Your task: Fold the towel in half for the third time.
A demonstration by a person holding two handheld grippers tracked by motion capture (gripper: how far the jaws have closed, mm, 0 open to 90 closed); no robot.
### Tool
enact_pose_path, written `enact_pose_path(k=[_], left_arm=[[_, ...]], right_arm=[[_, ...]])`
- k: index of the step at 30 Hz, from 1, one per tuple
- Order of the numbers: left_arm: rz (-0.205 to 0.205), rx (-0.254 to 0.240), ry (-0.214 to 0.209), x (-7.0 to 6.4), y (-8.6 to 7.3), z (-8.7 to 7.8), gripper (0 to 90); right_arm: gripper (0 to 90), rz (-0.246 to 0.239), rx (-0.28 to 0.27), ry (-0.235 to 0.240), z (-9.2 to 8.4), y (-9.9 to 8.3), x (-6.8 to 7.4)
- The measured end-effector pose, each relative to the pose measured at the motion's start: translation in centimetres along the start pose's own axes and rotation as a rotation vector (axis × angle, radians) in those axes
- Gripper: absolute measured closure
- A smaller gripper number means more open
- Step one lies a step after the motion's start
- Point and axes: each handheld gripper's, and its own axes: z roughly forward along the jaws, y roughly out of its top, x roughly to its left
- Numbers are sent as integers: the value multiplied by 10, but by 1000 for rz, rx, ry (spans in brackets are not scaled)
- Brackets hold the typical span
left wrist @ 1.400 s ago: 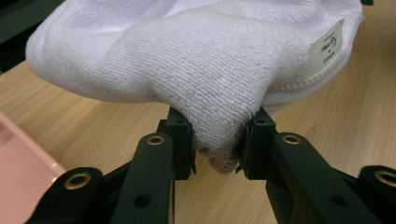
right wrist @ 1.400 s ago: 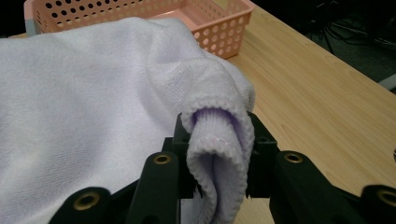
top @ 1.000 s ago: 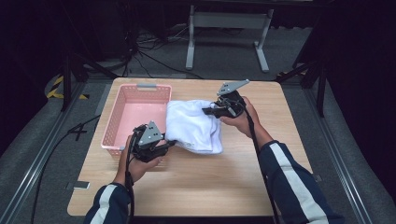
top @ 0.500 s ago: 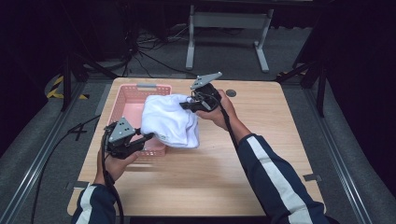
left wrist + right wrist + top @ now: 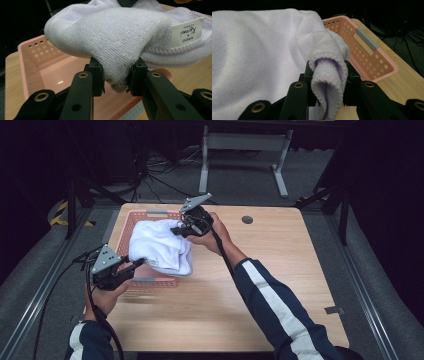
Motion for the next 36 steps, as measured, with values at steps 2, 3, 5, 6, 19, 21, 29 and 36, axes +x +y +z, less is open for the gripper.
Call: enact_pose_path(k=[2,3,5,6,19,21,29,36], left_arm=[[-3,-2,5,2,-2,-1,703],[-2,-1,13,4,-3,-2,703],[-15,11,26,9,-7,-3,703],[-13,18,43,10,-9,-3,703],[-52,90,108,28,-26,9,699],[-38,121,113,30,-29,14,698],[-65,164,131,37,-35,27,689],[-77,209,124,39,-40,34,651]], right_arm=[[707,-3,0,5,3,1,1],[707,-7,2,4,6,2,3],[706,-14,2,10,13,4,6],[706,-17,-1,8,17,5,7],[704,23,7,29,49,1,3],[703,32,11,32,54,-1,2],[693,73,22,21,67,-11,-5],[667,86,51,4,78,-19,-7]])
